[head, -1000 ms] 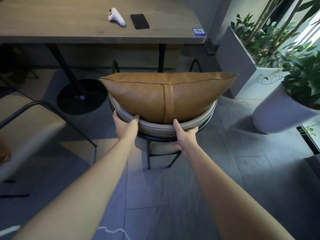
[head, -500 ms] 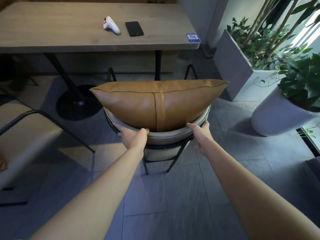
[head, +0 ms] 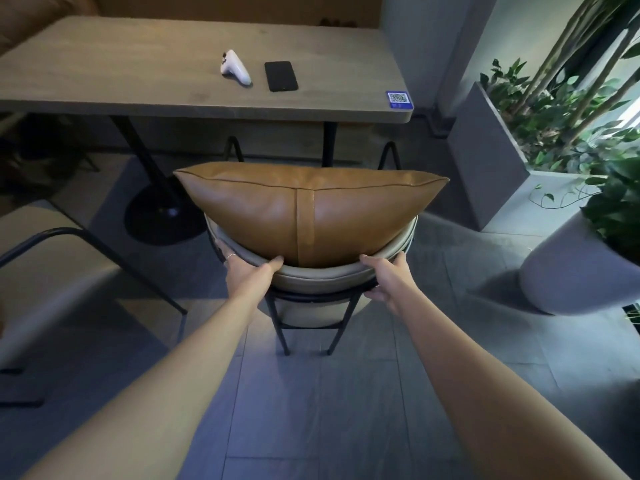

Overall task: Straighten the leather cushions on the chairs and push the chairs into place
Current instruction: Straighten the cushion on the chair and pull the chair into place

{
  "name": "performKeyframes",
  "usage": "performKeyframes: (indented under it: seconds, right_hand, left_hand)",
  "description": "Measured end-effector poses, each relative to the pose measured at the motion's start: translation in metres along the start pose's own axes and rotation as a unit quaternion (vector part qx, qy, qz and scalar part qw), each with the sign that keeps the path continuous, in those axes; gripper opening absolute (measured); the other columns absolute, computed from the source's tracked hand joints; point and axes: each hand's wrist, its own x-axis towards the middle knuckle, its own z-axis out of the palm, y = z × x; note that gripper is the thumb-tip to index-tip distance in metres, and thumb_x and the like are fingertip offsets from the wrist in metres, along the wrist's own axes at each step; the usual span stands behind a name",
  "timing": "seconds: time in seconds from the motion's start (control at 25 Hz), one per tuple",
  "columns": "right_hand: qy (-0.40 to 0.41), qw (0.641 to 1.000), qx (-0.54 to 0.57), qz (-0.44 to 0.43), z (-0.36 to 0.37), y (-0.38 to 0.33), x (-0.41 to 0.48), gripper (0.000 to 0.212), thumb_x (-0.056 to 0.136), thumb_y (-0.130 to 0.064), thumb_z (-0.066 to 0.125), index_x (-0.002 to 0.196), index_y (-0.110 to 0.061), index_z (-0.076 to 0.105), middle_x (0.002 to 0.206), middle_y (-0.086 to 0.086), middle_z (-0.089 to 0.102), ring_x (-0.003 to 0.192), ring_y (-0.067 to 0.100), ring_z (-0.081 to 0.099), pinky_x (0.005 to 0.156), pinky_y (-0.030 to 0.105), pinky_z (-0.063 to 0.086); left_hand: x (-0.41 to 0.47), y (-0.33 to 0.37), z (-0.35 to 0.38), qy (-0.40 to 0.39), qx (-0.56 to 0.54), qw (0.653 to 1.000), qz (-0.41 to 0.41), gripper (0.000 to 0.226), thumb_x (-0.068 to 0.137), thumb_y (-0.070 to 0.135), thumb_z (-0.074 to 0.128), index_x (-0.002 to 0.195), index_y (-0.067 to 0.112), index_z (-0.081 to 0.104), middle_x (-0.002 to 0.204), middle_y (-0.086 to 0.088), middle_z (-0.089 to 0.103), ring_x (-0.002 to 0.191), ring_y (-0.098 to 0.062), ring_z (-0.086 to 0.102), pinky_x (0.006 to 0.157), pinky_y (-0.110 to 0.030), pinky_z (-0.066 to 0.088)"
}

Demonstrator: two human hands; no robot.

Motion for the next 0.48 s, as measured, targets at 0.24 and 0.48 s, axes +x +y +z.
performKeyframes:
  seconds: [0.24, 0.48]
  right_hand:
    - [-0.008, 1.0, -0.023, -0.019, -0.004, -0.024, 0.038, 0.054, 0.09, -0.027, 0.074, 0.129, -0.026, 0.036, 0.135, 0.0, 0.048, 0.112, 0.026, 0.056, 0.087, 0.048, 0.06]
    - [-0.023, 0.999, -0.047, 0.005, -0.007, -0.031, 0.048, 0.075, 0.089, -0.031, 0.075, 0.145, -0.025, 0.027, 0.138, 0.002, 0.049, 0.115, 0.027, 0.06, 0.092, 0.048, 0.059]
  left_hand:
    - [0.023, 0.021, 0.024, -0.002, 0.014, 1.0, 0.021, 0.128, 0.081, 0.039, 0.082, 0.159, 0.03, -0.019, 0.171, -0.007, 0.016, 0.15, -0.032, 0.031, 0.121, -0.043, 0.027]
    - [0.033, 0.029, 0.031, 0.009, 0.016, 1.0, 0.005, 0.126, 0.083, 0.03, 0.081, 0.159, 0.029, -0.02, 0.17, -0.009, 0.017, 0.149, -0.034, 0.033, 0.119, -0.043, 0.027]
